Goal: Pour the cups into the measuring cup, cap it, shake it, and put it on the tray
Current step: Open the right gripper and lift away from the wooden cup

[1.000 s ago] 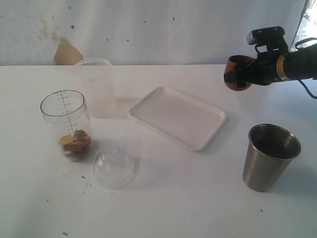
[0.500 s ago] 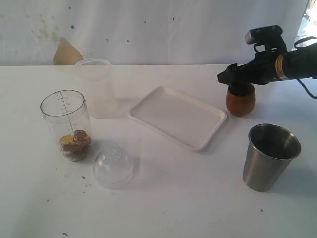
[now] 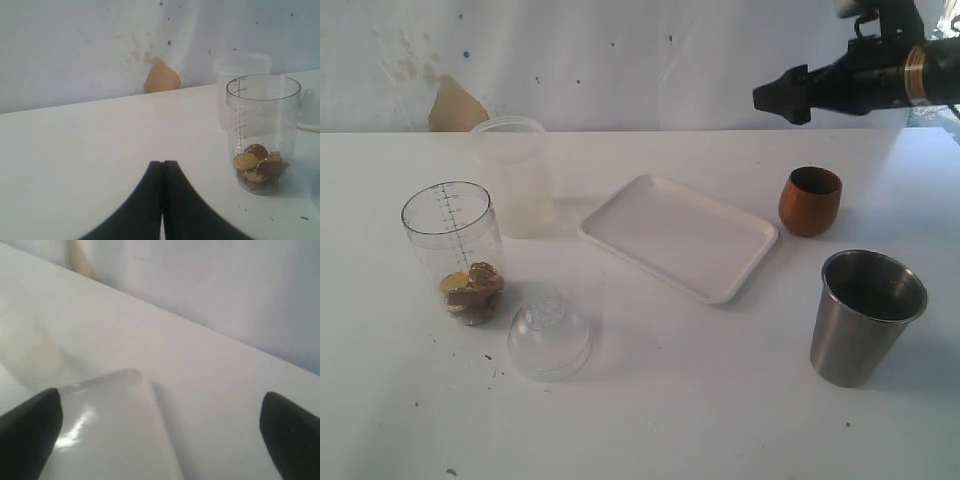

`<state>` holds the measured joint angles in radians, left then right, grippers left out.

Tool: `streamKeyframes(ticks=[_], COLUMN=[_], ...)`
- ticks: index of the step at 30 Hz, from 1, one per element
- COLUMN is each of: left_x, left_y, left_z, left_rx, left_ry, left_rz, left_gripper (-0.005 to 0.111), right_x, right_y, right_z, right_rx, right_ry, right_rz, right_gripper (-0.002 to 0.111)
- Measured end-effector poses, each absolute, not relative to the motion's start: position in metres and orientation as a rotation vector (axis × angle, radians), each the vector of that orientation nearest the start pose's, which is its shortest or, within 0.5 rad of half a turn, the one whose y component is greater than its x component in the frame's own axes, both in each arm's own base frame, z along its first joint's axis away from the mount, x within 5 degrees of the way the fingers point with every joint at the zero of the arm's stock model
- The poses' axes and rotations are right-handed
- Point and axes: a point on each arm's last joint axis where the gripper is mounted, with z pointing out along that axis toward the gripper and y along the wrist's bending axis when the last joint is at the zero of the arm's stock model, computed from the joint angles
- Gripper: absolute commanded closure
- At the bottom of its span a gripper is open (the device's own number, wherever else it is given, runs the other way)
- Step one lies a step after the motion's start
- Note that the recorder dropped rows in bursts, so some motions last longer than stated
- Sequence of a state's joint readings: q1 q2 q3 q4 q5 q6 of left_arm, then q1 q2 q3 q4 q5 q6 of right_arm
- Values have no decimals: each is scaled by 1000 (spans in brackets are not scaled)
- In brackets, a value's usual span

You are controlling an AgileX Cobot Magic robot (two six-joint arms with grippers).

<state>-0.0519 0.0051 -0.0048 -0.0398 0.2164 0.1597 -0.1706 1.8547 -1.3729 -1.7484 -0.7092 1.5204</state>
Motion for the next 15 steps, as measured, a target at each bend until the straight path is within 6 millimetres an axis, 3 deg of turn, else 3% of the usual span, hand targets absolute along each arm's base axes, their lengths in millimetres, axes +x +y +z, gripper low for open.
streamKeyframes(ticks=[4,8,15], left_x=[56,56,56], left_y=[-4,-4,-4], left_z=[195,195,195], left_rx=[153,153,153], left_ry=[1693,1693,1693], left_rz=[44,44,44], left_gripper=[107,107,107], right_x=[401,378,334], right_y=[-1,-9,-23], right_z=[304,331,327], right_rx=[-569,-496,-416], right_ry=[1867,1847,1868], right_rz=[558,643,677], right_gripper=[5,5,5])
